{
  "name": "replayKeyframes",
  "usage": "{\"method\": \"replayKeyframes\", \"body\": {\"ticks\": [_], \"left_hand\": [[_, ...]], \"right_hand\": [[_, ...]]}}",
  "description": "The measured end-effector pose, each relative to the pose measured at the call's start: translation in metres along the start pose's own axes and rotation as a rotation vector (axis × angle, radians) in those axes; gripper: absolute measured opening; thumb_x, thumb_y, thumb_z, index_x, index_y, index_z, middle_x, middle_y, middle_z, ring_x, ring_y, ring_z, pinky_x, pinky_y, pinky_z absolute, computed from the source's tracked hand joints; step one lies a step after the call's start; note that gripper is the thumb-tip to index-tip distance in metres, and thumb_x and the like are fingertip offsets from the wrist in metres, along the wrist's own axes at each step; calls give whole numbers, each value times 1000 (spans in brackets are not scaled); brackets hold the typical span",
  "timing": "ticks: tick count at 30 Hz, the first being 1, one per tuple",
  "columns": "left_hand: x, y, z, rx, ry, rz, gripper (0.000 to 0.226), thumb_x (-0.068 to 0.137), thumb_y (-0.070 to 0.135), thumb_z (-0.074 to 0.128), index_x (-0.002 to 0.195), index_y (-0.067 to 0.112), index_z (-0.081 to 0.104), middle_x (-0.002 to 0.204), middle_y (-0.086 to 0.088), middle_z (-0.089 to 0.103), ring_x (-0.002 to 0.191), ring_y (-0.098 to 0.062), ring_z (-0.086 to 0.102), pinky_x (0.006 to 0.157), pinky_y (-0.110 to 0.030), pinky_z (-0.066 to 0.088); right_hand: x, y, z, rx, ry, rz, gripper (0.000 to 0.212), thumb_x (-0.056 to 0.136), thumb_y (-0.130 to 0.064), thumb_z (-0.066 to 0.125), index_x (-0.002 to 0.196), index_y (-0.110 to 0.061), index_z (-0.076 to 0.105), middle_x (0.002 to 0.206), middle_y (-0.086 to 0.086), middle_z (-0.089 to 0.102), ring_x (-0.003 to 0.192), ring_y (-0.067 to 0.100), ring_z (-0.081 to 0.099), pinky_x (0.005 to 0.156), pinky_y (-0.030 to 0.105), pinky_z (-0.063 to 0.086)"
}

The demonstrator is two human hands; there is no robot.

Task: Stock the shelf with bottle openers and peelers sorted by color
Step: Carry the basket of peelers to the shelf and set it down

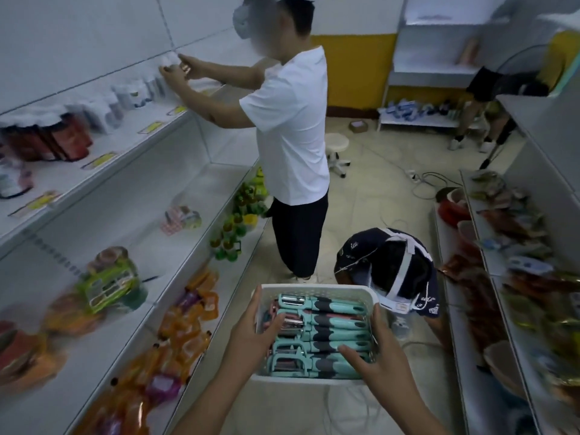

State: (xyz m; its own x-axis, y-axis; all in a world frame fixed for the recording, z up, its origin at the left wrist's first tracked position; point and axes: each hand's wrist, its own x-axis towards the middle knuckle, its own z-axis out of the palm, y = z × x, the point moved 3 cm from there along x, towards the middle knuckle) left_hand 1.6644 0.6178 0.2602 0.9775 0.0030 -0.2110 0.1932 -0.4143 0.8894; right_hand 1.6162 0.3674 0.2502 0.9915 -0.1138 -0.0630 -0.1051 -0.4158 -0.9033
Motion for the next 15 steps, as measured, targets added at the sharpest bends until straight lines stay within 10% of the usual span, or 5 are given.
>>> {"method": "replayKeyframes", "body": {"ticks": [10,15], "left_hand": [[226,21,-23,-26,-211,84,84,87,45,65,154,44,15,158,8,32,88,37,37,73,3,38],[320,51,-40,35,-333,111,82,90,46,63,154,48,12,157,10,31,105,15,37,74,-2,39]], "right_hand": [[165,-21,49,28,235,103,90,77,-40,81,147,-49,25,120,-35,56,105,-21,55,79,-1,42],[239,-48,65,9,337,128,81,78,-41,79,135,-59,23,115,-41,52,104,-26,51,80,-3,39]]}}
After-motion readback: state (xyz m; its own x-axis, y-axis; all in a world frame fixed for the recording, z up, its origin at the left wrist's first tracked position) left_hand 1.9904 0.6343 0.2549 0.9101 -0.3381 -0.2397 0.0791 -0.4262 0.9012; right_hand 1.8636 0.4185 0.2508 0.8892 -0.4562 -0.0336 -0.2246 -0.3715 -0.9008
